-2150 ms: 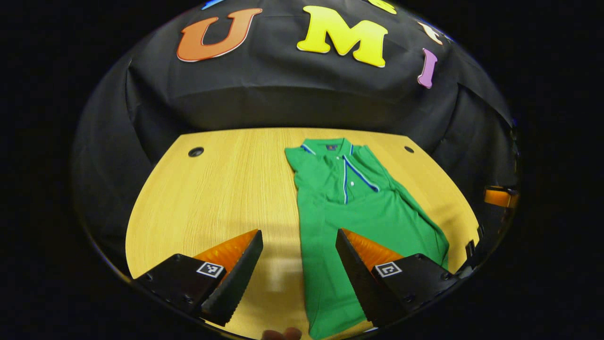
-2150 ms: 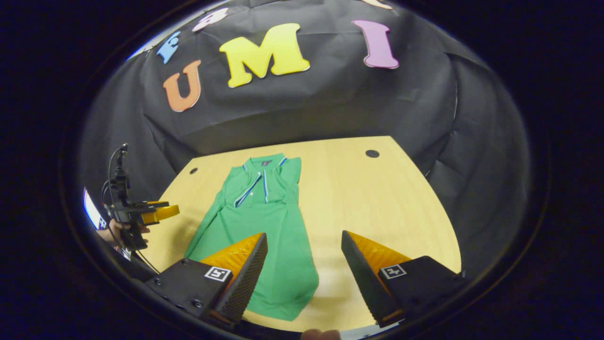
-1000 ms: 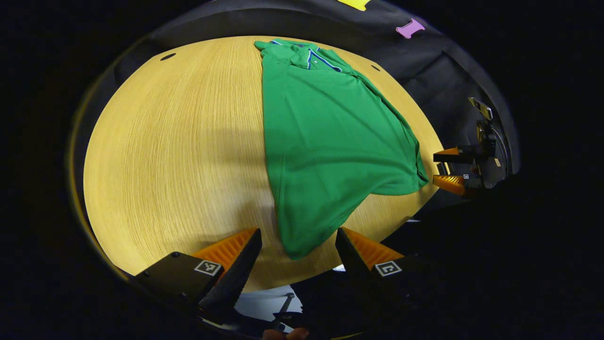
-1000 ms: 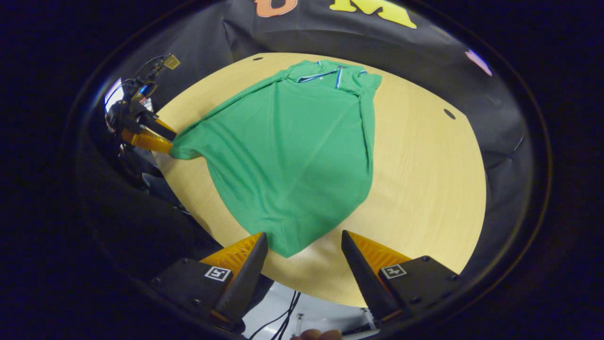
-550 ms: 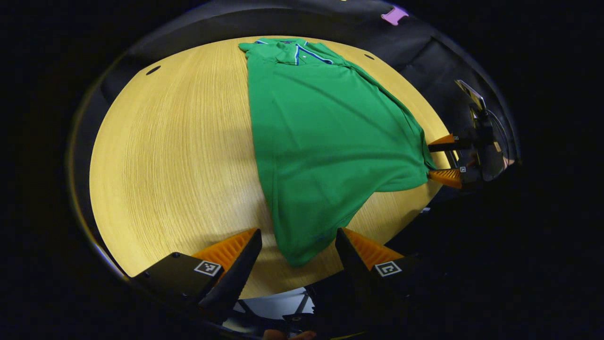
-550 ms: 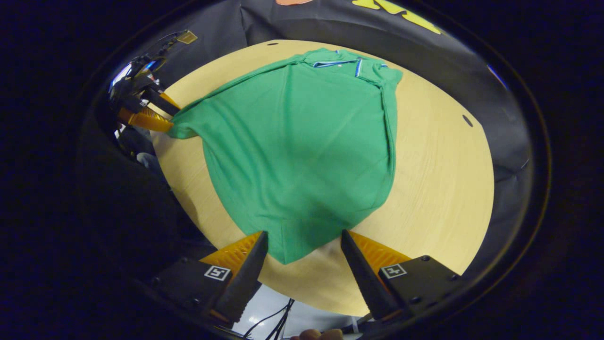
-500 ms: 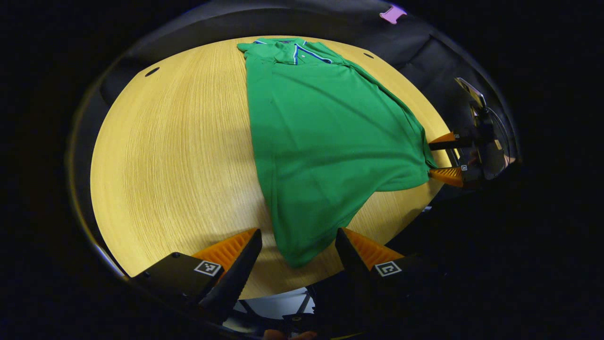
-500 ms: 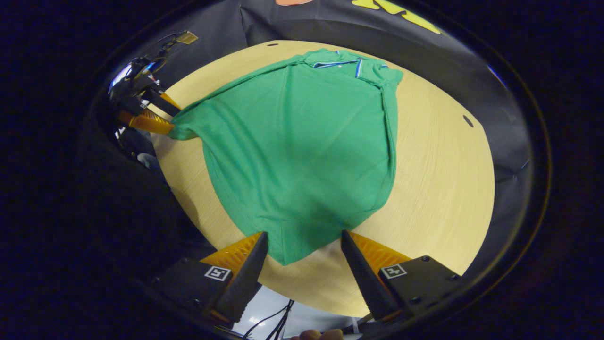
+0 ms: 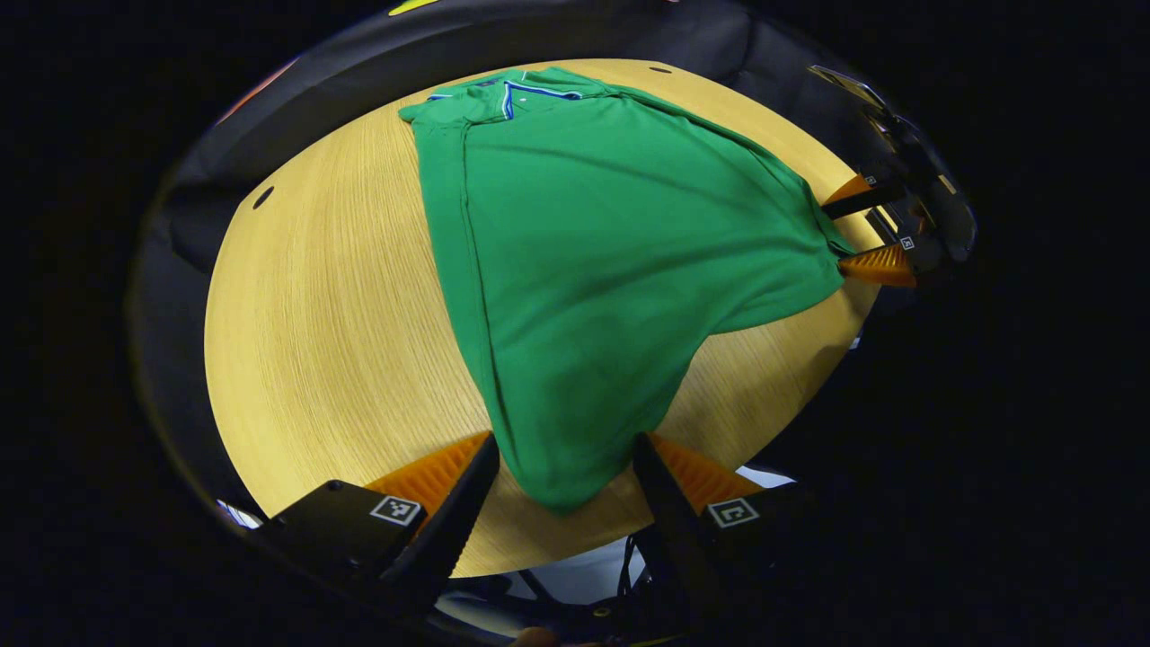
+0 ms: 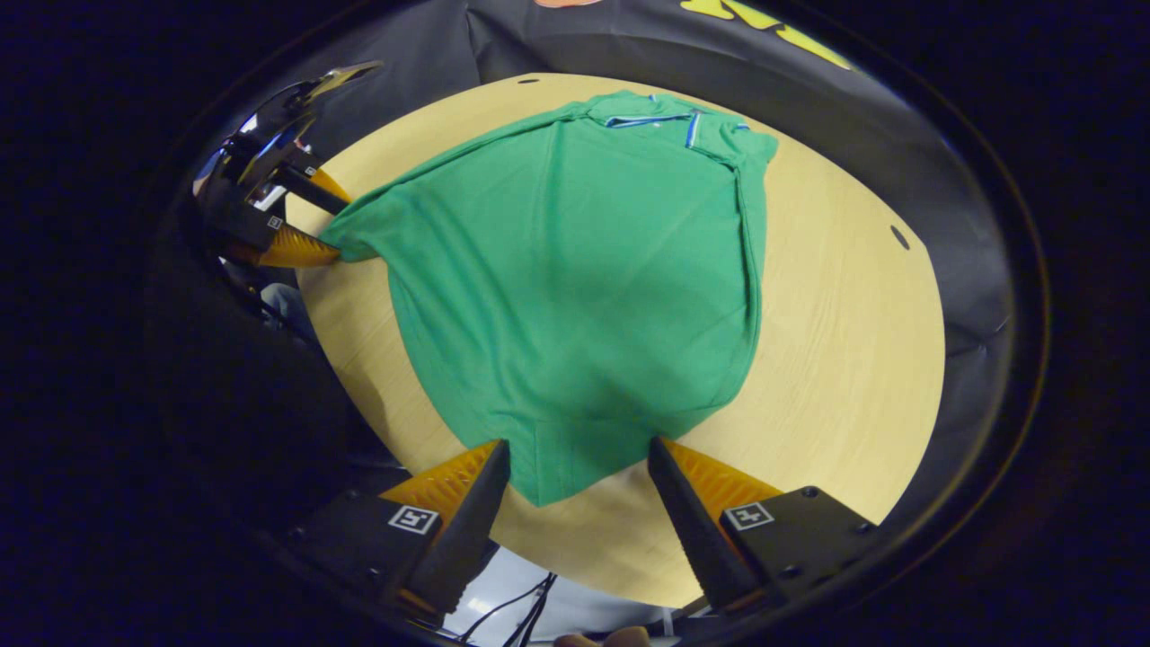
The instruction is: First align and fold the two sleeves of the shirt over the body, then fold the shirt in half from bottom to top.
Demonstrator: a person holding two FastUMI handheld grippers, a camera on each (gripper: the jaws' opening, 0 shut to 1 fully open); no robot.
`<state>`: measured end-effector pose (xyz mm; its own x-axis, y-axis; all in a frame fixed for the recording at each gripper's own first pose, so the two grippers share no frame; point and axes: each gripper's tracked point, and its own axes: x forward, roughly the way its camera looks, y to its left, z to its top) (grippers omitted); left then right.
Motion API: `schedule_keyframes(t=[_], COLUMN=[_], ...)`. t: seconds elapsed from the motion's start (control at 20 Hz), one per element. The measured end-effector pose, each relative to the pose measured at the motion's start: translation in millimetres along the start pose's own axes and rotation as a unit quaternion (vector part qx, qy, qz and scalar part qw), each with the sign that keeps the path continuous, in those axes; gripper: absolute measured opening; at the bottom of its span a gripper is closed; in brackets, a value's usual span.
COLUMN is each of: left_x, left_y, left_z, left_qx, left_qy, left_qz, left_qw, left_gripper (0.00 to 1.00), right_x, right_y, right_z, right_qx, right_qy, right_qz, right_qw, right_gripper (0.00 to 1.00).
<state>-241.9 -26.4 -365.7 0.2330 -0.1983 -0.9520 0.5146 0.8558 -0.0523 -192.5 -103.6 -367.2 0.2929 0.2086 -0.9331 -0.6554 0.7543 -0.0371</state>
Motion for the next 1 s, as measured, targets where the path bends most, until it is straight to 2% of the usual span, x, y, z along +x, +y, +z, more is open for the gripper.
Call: schedule_keyframes(t=[0.1, 0.15, 0.25, 0.3, 0.35, 0.4, 0.5, 0.65, 0.85, 1.0], left_x=[2, 5, 6, 7, 7, 8, 3, -9, -19, -27], left_y=[-1, -2, 2, -1, -4, -1, 2, -4, -3, -1], left_z=[5, 14, 24, 27, 34, 34, 39, 42, 49, 59], left_qx=[0.001, 0.009, -0.032, -0.075, -0.126, -0.155, -0.17, -0.149, -0.112, -0.106], left_qy=[-0.002, -0.015, -0.039, -0.055, -0.069, -0.073, -0.078, -0.085, -0.092, -0.104], left_qz=[-0.001, 0.001, 0.014, -0.008, -0.037, -0.044, -0.055, -0.068, -0.063, -0.066], left_qw=[1.0, 1.0, 0.999, 0.996, 0.989, 0.984, 0.981, 0.983, 0.988, 0.987], left_gripper=[0.99, 0.91, 0.36, 0.08, 0.05, 0.04, 0.04, 0.04, 0.03, 0.04], right_x=[1, 2, 6, 6, 15, 5, 0, -6, -14, -23], right_y=[2, 3, 5, 8, 6, 5, -1, -6, -5, -8], right_z=[2, 11, 15, 16, 16, 18, 19, 18, 22, 27], right_qx=[-0.007, -0.012, -0.011, -0.009, 0.016, 0.038, 0.072, 0.093, 0.097, 0.102], right_qy=[-0.001, -0.012, -0.016, -0.02, -0.02, -0.02, -0.028, -0.029, -0.034, -0.042], right_qz=[0.003, 0.009, 0.008, 0.013, 0.016, 0.024, 0.03, 0.032, 0.032, 0.029], right_qw=[1.0, 1.0, 1.0, 1.0, 1.0, 0.999, 0.997, 0.995, 0.994, 0.993], right_gripper=[0.99, 0.96, 0.35, 0.05, 0.08, 0.05, 0.01, 0.0, 0.0, 0.0])
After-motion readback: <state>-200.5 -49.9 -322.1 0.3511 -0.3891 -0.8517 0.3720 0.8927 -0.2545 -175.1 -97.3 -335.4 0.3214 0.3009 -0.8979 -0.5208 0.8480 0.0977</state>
